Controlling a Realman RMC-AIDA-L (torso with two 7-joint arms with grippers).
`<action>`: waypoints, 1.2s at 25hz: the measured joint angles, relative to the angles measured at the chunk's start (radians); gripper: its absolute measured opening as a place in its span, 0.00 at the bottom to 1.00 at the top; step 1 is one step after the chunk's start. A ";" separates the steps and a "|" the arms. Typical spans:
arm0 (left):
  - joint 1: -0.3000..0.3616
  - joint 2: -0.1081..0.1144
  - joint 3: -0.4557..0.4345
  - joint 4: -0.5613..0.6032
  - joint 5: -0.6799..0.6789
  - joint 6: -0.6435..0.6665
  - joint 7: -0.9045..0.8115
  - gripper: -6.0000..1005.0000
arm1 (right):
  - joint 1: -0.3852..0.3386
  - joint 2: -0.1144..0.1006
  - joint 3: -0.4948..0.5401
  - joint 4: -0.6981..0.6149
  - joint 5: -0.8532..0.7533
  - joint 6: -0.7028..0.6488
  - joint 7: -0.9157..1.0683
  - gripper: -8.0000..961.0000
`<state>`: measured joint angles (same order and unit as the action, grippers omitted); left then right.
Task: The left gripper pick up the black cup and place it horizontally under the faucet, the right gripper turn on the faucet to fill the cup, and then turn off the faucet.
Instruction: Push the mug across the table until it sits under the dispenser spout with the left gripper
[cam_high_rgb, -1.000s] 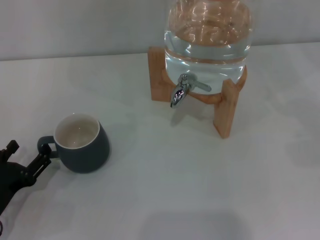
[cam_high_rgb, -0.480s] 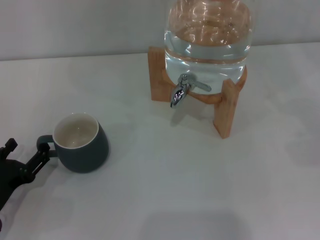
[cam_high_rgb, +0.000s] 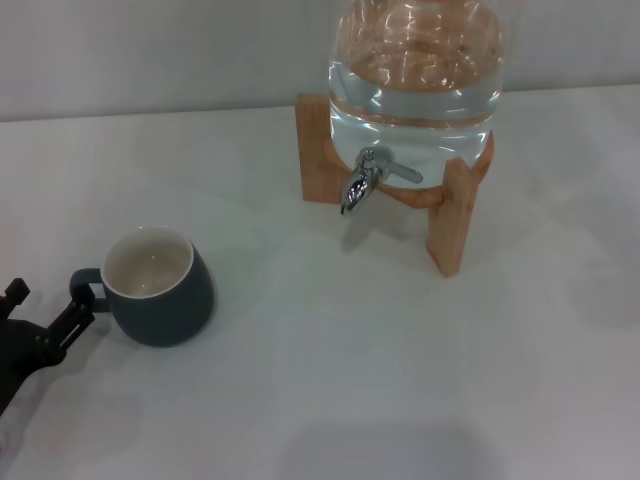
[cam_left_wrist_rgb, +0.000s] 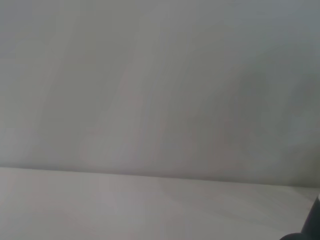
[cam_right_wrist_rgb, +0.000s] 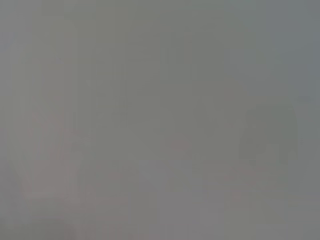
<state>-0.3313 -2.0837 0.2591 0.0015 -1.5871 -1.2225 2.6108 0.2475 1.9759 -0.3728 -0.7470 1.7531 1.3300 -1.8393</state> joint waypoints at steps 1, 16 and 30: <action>0.000 0.000 0.000 0.000 0.000 0.000 0.000 0.89 | 0.000 0.000 0.000 0.000 0.000 0.000 0.000 0.88; -0.005 0.001 0.008 0.006 0.009 0.003 0.054 0.89 | -0.008 0.003 0.000 0.000 0.000 0.000 0.000 0.88; -0.004 0.002 0.009 0.006 0.010 -0.006 0.110 0.89 | -0.010 0.000 0.000 0.000 0.000 0.001 0.000 0.88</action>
<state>-0.3352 -2.0817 0.2680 0.0077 -1.5771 -1.2285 2.7203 0.2378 1.9759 -0.3728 -0.7470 1.7533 1.3310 -1.8392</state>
